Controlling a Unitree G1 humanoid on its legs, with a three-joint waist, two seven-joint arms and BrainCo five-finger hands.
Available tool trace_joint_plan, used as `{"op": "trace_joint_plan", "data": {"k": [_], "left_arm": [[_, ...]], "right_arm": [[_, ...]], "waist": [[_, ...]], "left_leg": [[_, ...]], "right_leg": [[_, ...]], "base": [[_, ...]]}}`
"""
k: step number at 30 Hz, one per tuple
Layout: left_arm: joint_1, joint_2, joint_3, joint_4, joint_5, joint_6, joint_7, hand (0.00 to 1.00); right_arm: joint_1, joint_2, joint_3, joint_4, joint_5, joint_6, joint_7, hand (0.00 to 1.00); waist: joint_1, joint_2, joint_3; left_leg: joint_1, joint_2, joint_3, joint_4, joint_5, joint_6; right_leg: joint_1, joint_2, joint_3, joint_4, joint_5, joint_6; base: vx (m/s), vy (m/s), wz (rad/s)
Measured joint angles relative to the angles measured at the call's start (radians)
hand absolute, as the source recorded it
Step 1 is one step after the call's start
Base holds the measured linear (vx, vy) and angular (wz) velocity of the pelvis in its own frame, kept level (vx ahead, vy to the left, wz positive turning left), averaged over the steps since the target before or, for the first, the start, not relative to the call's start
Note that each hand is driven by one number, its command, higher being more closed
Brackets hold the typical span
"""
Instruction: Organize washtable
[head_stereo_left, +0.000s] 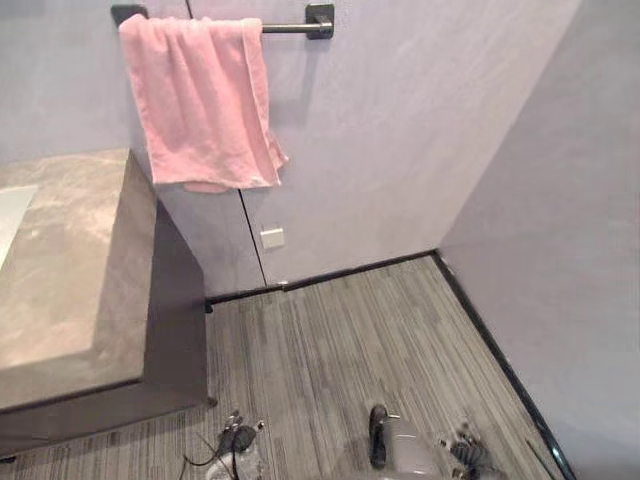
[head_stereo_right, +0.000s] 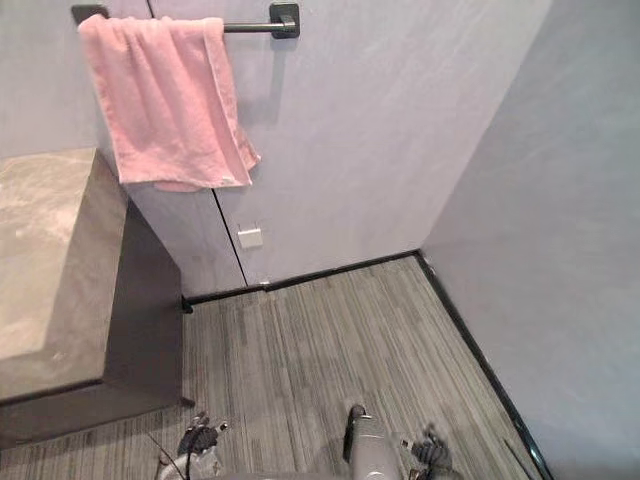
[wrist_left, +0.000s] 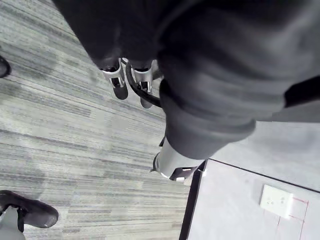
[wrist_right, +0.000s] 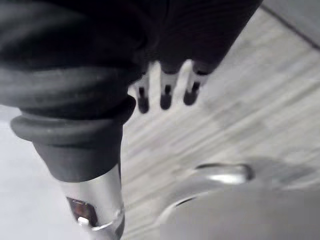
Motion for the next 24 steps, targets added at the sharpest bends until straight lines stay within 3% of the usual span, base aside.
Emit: {"op": "trace_joint_plan", "data": {"k": [1, 2, 3, 4, 5, 7, 9, 11, 13, 14, 15, 16, 18, 22, 24], "left_arm": [[0.000, -0.004, -0.007, -0.016, -0.001, 0.000, 0.003, 0.00], [0.006, -0.009, -0.025, -0.054, -0.012, 0.000, 0.010, 0.00], [0.024, -0.006, -0.050, -0.100, -0.023, -0.002, 0.017, 0.00], [0.038, 0.000, -0.081, -0.155, -0.030, -0.003, 0.020, 0.00], [0.063, 0.006, -0.112, -0.245, -0.030, -0.004, 0.029, 0.00], [0.106, 0.004, -0.144, -0.398, -0.027, -0.009, 0.051, 0.00], [0.131, -0.010, -0.145, -0.567, 0.010, -0.024, 0.106, 0.00], [0.136, -0.016, -0.141, -0.686, 0.059, -0.027, 0.154, 0.00], [0.139, -0.021, -0.131, -0.861, 0.209, -0.034, 0.237, 0.00], [0.139, -0.021, -0.124, -0.905, 0.234, -0.035, 0.254, 0.00], [0.139, -0.021, -0.107, -1.001, 0.304, -0.041, 0.303, 0.00], [0.139, -0.029, -0.096, -1.085, 0.359, -0.045, 0.344, 0.00], [0.129, -0.031, -0.089, -1.197, 0.422, -0.047, 0.392, 0.00], [0.125, -0.023, -0.166, -1.340, 0.577, -0.057, 0.434, 0.00], [0.115, -0.014, -0.210, -1.360, 0.636, -0.060, 0.453, 0.00]], "right_arm": [[-0.014, 0.001, 0.023, -0.025, 0.001, -0.001, 0.000, 0.00], [-0.028, 0.007, 0.073, -0.077, 0.011, -0.004, -0.004, 0.00], [-0.040, 0.022, 0.105, -0.111, 0.017, -0.014, -0.006, 0.00], [-0.047, 0.029, 0.112, -0.154, 0.022, -0.028, -0.015, 0.00], [-0.050, 0.044, 0.114, -0.217, 0.029, -0.046, -0.029, 0.00], [-0.043, 0.038, 0.106, -0.314, 0.029, -0.070, -0.046, 0.00], [-0.039, 0.030, 0.066, -0.406, 0.029, -0.087, -0.048, 0.00], [-0.026, 0.017, 0.027, -0.419, 0.029, -0.089, -0.061, 0.00], [-0.028, -0.001, 0.018, -0.467, 0.028, -0.093, -0.068, 0.00], [-0.032, 0.001, 0.020, -0.482, 0.028, -0.098, -0.068, 0.00], [-0.046, 0.006, 0.027, -0.507, 0.027, -0.114, -0.072, 0.00], [-0.066, 0.020, 0.038, -0.513, 0.027, -0.120, -0.084, 0.00], [-0.087, 0.053, 0.066, -0.535, 0.028, -0.122, -0.087, 0.00], [-0.124, 0.096, 0.116, -0.603, 0.026, -0.130, -0.083, 0.00], [-0.127, 0.109, 0.117, -0.601, 0.026, -0.137, -0.085, 0.00]], "waist": [[-0.001, 0.002, 0.001], [0.007, 0.003, 0.003], [0.020, -0.008, 0.013], [0.031, -0.003, 0.013], [0.040, -0.021, 0.018], [0.057, -0.030, 0.012], [0.054, -0.021, 0.013], [0.054, -0.032, 0.017], [0.057, -0.040, 0.023], [0.058, -0.039, 0.022], [0.061, -0.033, 0.020], [0.070, -0.029, 0.016], [0.084, -0.067, 0.013], [0.089, -0.079, 0.010], [0.085, -0.074, 0.012]], "left_leg": [[-0.040, 0.000, -0.021, 0.095, 0.055, 0.030], [-0.128, 0.008, -0.036, 0.286, 0.234, 0.094], [-0.180, 0.046, -0.020, 0.411, 0.241, 0.100], [-0.218, 0.078, 0.012, 0.503, 0.220, 0.120], [-0.281, 0.096, 0.046, 0.552, 0.199, 0.118], [-0.359, 0.096, 0.097, 0.496, 0.196, 0.116], [-0.446, 0.079, 0.124, 0.365, 0.162, 0.064], [-0.470, 0.025, 0.162, 0.206, 0.149, 0.045], [-0.469, -0.056, 0.172, -0.012, 0.161, 0.040], [-0.468, -0.068, 0.170, -0.063, 0.169, 0.032], [-0.464, -0.086, 0.156, -0.152, 0.214, 0.040], [-0.438, -0.099, 0.157, -0.169, 0.318, 0.087], [-0.424, -0.128, 0.184, -0.144, 0.296, 0.134], [-0.412, -0.177, 0.202, -0.095, 0.218, 0.176], [-0.349, -0.204, 0.201, -0.113, 0.167, 0.177]], "right_leg": [[0.023, 0.005, -0.017, -0.004, -0.013, -0.014], [0.103, 0.016, -0.041, -0.048, -0.039, -0.033], [0.172, 0.030, -0.057, -0.085, -0.048, -0.046], [0.235, 0.043, -0.064, -0.118, -0.054, -0.057], [0.301, 0.045, -0.087, -0.152, -0.060, -0.066], [0.369, 0.043, -0.109, -0.226, -0.066, -0.068], [0.429, 0.042, -0.172, -0.287, -0.095, -0.043], [0.463, 0.021, -0.212, -0.299, -0.110, -0.033], [0.508, -0.001, -0.242, -0.331, -0.127, -0.007], [0.516, -0.004, -0.246, -0.336, -0.132, 0.001], [0.532, -0.007, -0.248, -0.339, -0.145, 0.022], [0.555, -0.013, -0.226, -0.340, -0.156, 0.042], [0.564, -0.048, -0.175, -0.340, -0.155, 0.055], [0.575, -0.098, -0.099, -0.299, -0.143, 0.073], [0.490, -0.140, -0.054, -0.023, -0.135, 0.088]], "base": [[0.55, -0.390, 0.47], [0.52, -0.377, 0.45], [0.51, -0.360, 0.42], [0.44, -0.314, 0.34], [0.38, -0.271, 0.35], [0.38, -0.250, 0.27], [0.29, -0.101, 0.48], [0.23, 0.013, 0.65], [0.32, 0.106, 0.50], [0.27, 0.138, 0.26], [0.32, 0.212, 0.04], [0.33, 0.222, 0.00], [0.34, 0.217, 0.00], [0.28, 0.240, 0.08], [0.20, 0.244, -0.02]]}}
